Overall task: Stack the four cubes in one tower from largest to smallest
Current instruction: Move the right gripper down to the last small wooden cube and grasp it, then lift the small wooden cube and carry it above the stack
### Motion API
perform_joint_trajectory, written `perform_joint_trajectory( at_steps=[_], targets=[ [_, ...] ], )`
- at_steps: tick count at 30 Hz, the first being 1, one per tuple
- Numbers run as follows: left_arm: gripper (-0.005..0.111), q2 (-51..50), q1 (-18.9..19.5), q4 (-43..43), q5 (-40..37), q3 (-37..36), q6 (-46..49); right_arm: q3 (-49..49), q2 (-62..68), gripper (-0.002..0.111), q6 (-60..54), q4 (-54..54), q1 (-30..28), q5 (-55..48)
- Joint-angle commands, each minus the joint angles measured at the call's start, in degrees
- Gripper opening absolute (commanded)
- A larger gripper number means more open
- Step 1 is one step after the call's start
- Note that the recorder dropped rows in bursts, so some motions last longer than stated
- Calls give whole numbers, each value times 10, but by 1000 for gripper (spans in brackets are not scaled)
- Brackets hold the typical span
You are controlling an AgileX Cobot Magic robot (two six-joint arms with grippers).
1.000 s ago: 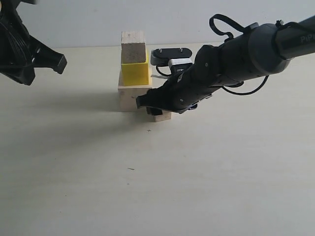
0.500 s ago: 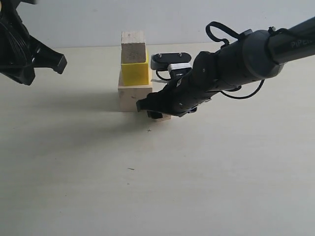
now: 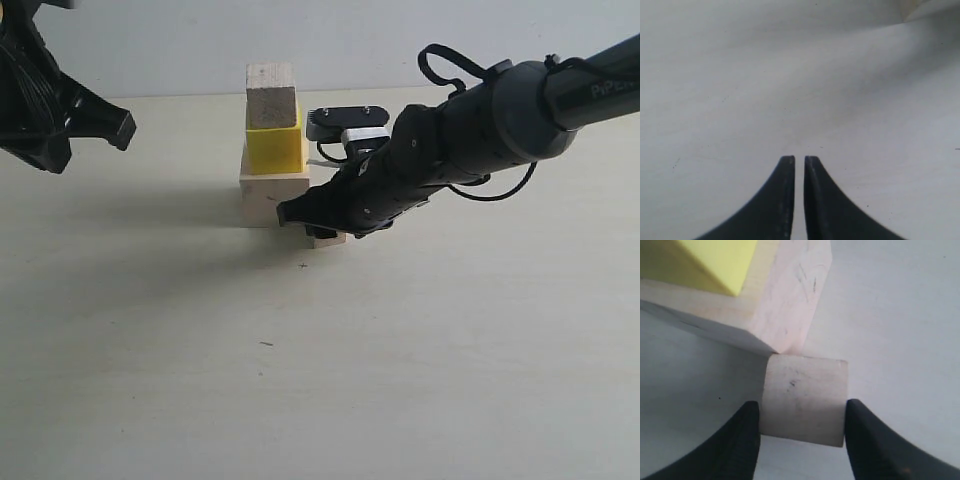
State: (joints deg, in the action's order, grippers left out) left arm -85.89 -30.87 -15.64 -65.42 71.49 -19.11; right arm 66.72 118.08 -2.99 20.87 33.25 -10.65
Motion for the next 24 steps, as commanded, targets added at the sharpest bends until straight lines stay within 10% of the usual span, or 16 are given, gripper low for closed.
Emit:
perform_joint_trajectory(
  at_steps=[1, 24],
  targets=[
    [10, 6, 1, 1, 5, -2, -5, 5, -2, 0, 0, -6, 1, -37],
    [10, 6, 1, 1, 5, -2, -5, 30, -235, 0, 264, -205, 1, -258]
  ],
)
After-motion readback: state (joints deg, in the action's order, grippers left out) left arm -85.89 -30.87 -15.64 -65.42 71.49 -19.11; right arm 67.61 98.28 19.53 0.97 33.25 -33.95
